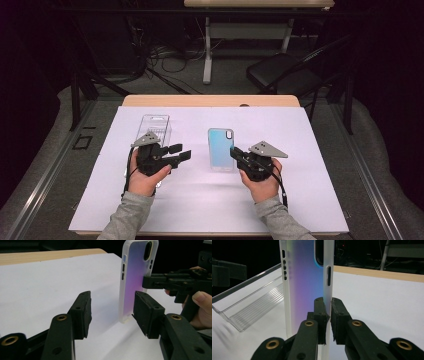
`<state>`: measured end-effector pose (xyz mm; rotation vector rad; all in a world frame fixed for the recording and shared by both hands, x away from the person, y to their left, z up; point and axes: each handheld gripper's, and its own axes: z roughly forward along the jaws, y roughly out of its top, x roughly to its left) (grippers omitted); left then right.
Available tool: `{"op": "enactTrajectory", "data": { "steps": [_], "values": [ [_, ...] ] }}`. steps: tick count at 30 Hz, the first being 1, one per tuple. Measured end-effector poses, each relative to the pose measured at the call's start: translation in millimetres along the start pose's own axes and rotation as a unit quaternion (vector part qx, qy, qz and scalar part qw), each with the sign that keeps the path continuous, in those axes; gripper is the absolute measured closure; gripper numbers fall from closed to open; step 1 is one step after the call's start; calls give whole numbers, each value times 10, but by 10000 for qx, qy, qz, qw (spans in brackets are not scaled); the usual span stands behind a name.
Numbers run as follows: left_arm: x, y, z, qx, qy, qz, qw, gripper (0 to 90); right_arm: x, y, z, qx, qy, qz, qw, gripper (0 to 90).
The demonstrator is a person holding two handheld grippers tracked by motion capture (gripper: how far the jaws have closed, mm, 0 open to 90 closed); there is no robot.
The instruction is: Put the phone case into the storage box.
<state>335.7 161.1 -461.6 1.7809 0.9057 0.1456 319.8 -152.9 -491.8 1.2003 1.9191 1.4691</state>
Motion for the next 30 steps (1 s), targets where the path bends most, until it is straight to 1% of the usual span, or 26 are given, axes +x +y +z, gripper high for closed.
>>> {"op": "enactTrajectory", "data": {
  "steps": [3, 6, 11, 17, 20, 22, 24, 28, 30],
  "values": [
    [-3, -1, 6, -39, 113, -1, 9999, 445, 26, -9, 12, 18, -19, -46, 10000, 839],
    [-10, 2, 26, -36, 275, 35, 9996, 417, 38, -15, 24, 4, -44, -79, 10000, 839],
    [-49, 27, 85, 27, 554, 106, 9984, 403, 35, -9, 19, -36, -117, -77, 9999, 839],
    [-103, 143, 144, 99, 640, 101, 9979, 409, 7, 0, 13, -82, -185, -28, 9998, 839],
    [-121, 228, 166, 54, 695, 132, 9975, 409, -5, 5, 9, -106, -207, -29, 9997, 839],
    [-122, 278, 198, 73, 644, 49, 9979, 409, -14, 11, 7, -117, -221, -10, 9997, 839],
    [-124, 319, 231, 107, 617, 85, 9980, 416, -27, 15, 8, -119, -234, 15, 9997, 839],
    [-135, 380, 277, 54, 780, 201, 9967, 419, -47, 22, 15, -140, -261, 45, 9996, 839],
    [-133, 407, 296, 28, 827, 194, 9964, 417, -60, 30, 24, -141, -282, 54, 9995, 839]
  ]
}}
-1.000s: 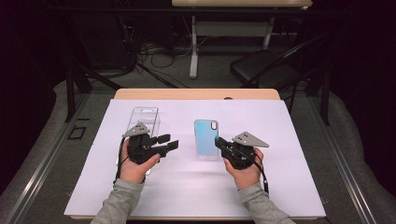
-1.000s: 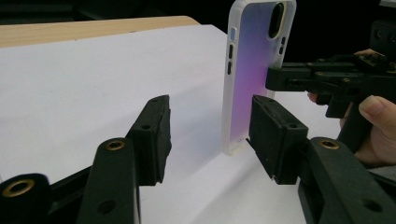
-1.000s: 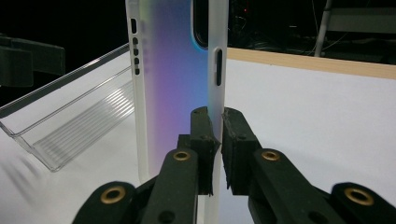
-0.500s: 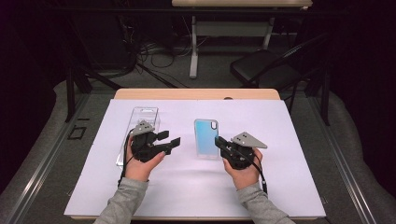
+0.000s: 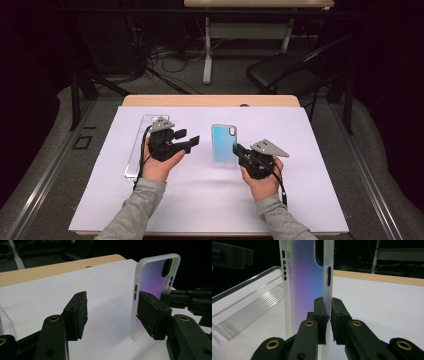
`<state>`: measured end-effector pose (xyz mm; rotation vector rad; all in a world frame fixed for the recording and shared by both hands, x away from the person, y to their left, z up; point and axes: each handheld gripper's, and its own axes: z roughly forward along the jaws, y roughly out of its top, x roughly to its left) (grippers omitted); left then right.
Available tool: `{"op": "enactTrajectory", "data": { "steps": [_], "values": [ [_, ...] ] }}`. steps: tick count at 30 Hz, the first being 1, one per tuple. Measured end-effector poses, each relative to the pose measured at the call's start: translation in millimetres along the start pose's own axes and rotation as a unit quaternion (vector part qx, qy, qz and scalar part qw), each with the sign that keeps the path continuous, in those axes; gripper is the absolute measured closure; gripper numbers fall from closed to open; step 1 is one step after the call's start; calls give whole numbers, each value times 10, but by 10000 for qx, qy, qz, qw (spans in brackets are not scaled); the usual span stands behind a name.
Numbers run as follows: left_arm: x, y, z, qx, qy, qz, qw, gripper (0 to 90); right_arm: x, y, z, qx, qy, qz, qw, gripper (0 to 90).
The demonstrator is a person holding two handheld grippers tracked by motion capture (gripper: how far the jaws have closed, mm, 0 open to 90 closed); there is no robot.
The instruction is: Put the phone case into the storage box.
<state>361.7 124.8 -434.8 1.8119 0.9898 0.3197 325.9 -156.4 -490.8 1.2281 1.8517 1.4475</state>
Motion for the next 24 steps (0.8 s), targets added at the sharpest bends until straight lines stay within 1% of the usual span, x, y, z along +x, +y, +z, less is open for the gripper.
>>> {"op": "enactTrajectory", "data": {
  "steps": [6, 11, 14, 15, 17, 19, 22, 24],
  "values": [
    [15, 56, 54, -46, 91, 32, 9999, 408, -23, 55, 63, -29, -95, 40, 9999, 839],
    [28, 69, 131, -46, 80, 1, 10000, 408, -37, 103, 156, -97, -145, 102, 9998, 839],
    [36, 83, 184, -65, 146, -9, 9999, 408, -23, 131, 210, -113, -201, 34, 9997, 839],
    [41, 85, 203, -76, 153, -27, 9999, 408, -15, 138, 235, -133, -202, -26, 9997, 839],
    [56, 87, 240, -76, 157, -58, 9998, 408, -3, 142, 268, -120, -197, 2, 9997, 839],
    [65, 84, 270, -68, 192, -41, 9998, 408, -2, 135, 299, -125, -186, 30, 9997, 839],
    [66, 79, 311, -95, 184, -82, 9998, 410, -7, 118, 333, -66, -181, -1, 9998, 839],
    [65, 78, 328, -140, 98, -62, 9998, 418, 1, 107, 342, -66, -141, 12, 9999, 839]
  ]
}}
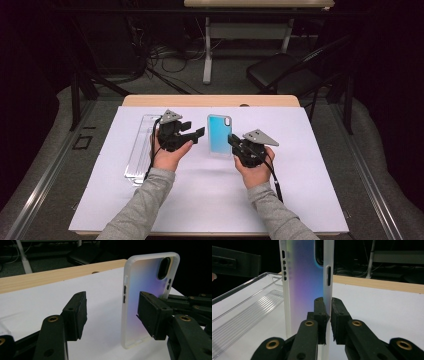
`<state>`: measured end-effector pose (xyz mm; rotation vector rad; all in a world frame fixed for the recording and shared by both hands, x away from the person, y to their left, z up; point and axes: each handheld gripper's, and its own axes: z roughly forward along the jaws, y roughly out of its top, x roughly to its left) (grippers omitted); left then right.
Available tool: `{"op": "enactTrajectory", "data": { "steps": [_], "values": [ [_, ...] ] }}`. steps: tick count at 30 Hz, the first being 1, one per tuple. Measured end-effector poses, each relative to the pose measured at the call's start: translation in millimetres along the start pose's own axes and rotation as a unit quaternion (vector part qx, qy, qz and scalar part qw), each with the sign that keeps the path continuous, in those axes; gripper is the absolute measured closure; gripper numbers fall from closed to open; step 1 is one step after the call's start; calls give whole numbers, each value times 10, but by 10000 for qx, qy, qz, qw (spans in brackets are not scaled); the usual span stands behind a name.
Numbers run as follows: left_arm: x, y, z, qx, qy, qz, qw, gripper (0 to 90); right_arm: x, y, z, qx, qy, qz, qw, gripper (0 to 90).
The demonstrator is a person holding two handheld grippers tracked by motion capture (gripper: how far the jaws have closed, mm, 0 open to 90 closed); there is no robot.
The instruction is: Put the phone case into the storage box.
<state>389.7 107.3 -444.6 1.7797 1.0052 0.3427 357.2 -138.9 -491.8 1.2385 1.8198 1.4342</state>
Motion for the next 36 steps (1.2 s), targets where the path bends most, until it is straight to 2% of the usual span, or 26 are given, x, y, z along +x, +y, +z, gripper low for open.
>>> {"op": "enactTrajectory", "data": {
  "steps": [4, 7, 20, 31, 36],
  "values": [
    [-16, 4, 22, -58, -94, -9, 9999, 444, 36, -15, 2, 13, 39, -65, 10000, 839],
    [-18, 9, 25, -70, -245, 13, 9997, 468, 41, -11, -6, 16, 73, -63, 10000, 839],
    [-30, 19, 42, -157, -598, 179, 9979, 513, 77, 5, -58, -35, 267, -63, 9996, 839],
    [-2, 39, -11, -331, -818, 24, 9961, 578, 132, -4, -76, -39, 479, -104, 9988, 839],
    [0, 39, -16, -359, -885, -3, 9954, 645, 151, -7, -80, -56, 518, -101, 9986, 839]
  ]
}}
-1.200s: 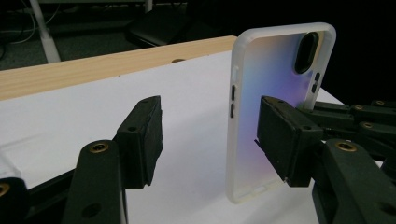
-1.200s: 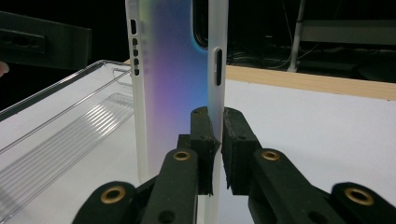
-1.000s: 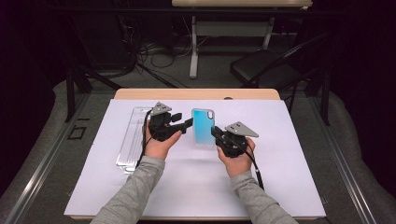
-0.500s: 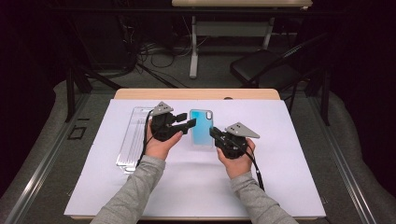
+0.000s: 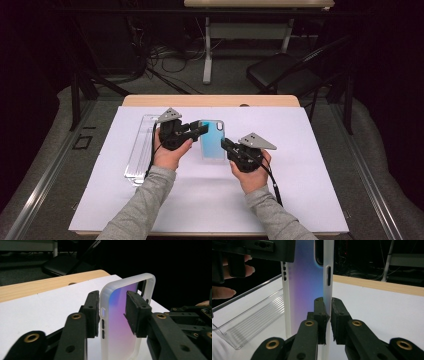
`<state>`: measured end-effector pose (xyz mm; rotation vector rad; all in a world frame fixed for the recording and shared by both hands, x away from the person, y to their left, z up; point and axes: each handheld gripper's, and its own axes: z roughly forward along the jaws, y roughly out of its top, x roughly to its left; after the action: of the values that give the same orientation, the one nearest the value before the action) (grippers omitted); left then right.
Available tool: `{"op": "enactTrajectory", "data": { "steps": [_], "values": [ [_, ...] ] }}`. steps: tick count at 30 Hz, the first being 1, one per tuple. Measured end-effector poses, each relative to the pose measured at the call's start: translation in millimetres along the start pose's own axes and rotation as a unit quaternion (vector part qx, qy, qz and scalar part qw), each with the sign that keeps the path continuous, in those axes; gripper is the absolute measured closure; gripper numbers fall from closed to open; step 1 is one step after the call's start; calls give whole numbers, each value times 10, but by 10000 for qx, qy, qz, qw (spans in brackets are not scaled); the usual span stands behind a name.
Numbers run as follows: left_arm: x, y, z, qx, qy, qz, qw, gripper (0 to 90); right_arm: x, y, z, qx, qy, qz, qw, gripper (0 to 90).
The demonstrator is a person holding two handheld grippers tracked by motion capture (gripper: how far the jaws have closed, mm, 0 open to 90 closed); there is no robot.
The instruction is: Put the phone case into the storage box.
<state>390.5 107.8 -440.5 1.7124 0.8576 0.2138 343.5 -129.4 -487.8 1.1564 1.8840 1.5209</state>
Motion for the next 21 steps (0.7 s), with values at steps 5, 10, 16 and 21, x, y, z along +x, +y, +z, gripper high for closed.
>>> {"op": "enactTrajectory", "data": {
  "steps": [5, 10, 16, 21],
  "values": [
    [7, -3, -8, 6, -6, -15, 10000, 680, -17, 7, -7, 6, 40, 46, 10000, 838],
    [23, -13, -21, -23, 6, -50, 10000, 734, -18, 10, -12, 12, 57, 35, 10000, 838],
    [35, -24, -39, -24, -8, -26, 10000, 759, -22, 11, -11, 11, 71, 42, 10000, 838],
    [43, -38, -55, -21, -7, -43, 10000, 771, -23, 8, -6, 9, 91, 39, 10000, 838]
  ]
}}
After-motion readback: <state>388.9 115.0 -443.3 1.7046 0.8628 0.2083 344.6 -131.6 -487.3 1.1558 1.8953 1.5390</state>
